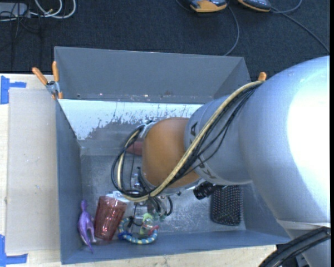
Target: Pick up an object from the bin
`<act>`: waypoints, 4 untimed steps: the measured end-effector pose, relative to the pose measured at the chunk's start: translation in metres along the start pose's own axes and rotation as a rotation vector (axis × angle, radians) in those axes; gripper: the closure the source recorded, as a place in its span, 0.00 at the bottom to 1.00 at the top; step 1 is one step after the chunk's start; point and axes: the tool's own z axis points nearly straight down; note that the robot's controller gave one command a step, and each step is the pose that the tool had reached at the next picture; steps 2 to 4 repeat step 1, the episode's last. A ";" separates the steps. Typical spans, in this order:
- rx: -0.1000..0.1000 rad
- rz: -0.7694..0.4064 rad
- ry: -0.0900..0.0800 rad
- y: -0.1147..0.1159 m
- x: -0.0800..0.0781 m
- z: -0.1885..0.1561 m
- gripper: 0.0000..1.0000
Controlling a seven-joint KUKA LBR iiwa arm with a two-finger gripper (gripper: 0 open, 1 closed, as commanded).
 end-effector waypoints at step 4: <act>-0.001 0.109 0.002 0.009 -0.031 0.010 1.00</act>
Offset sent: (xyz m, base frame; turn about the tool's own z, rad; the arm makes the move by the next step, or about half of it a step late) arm 0.0000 0.0000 0.0000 0.0000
